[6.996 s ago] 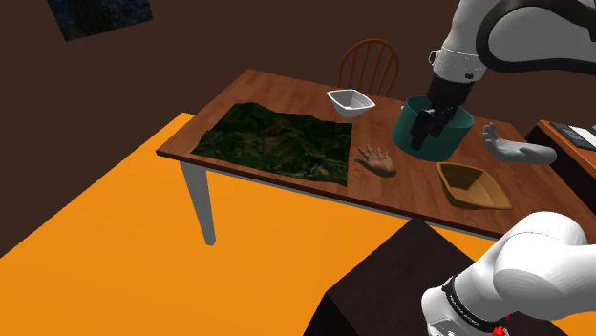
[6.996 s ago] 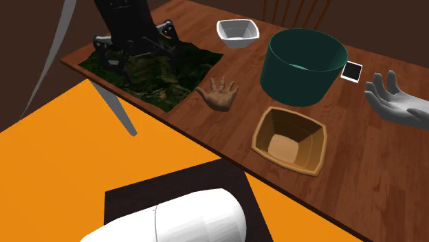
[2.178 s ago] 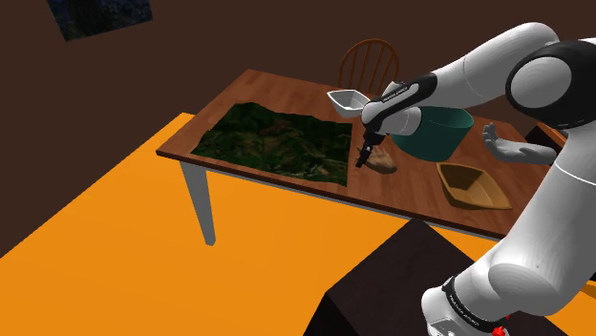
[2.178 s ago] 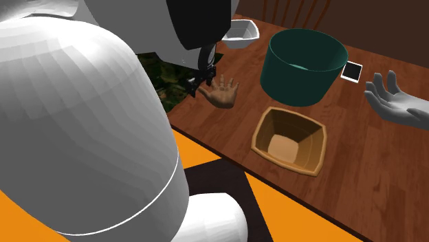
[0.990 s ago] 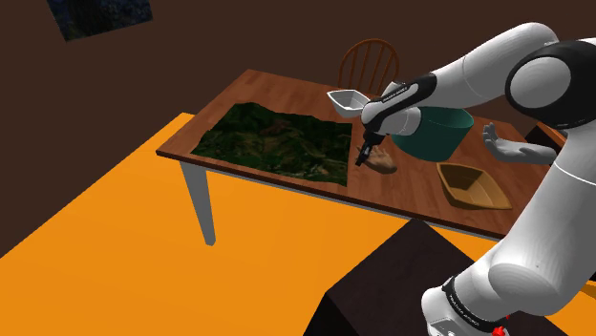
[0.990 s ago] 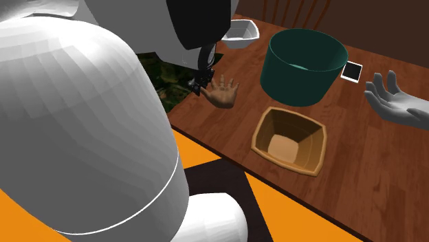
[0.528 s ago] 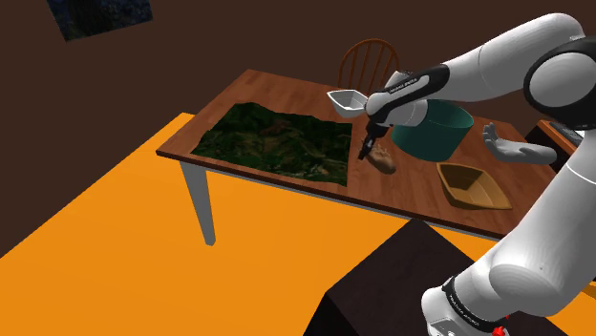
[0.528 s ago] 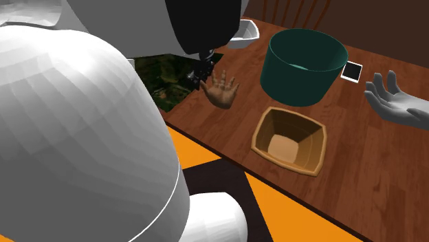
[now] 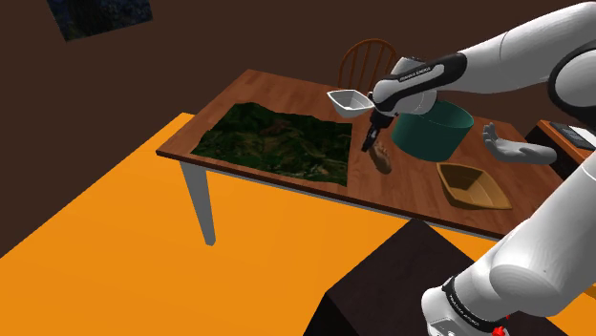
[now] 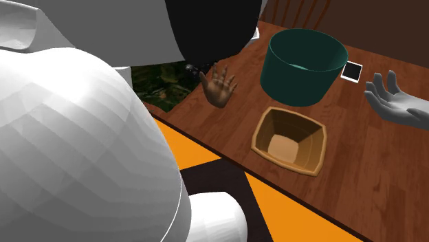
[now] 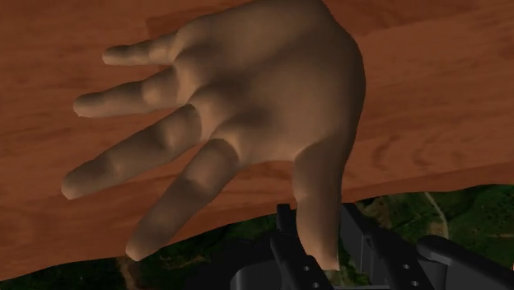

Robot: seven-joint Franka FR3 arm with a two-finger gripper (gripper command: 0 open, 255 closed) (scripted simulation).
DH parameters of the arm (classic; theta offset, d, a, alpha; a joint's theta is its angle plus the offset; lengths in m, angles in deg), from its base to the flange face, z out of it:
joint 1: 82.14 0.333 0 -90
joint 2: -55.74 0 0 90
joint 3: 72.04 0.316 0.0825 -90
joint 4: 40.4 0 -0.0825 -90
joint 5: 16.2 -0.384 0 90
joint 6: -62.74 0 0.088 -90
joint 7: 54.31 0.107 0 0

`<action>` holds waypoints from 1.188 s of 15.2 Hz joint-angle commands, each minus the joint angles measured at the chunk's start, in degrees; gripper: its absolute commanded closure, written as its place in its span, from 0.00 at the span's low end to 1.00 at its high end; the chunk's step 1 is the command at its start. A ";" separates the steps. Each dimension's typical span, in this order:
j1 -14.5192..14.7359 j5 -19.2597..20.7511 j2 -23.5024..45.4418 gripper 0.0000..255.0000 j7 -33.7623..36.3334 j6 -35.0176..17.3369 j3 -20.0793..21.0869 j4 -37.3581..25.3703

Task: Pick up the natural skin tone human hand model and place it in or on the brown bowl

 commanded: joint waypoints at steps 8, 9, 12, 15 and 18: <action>0.16 2.55 -3.86 1.00 2.17 6.52 -0.30 -3.02; 0.17 2.79 -4.24 1.00 2.38 7.24 -0.31 -3.40; 0.19 3.43 -5.33 1.00 2.96 9.42 -0.32 -4.59; 0.20 3.83 -6.02 1.00 3.33 10.92 -0.31 -5.45; -1.13 5.67 -11.11 1.00 1.73 10.33 -1.56 0.08</action>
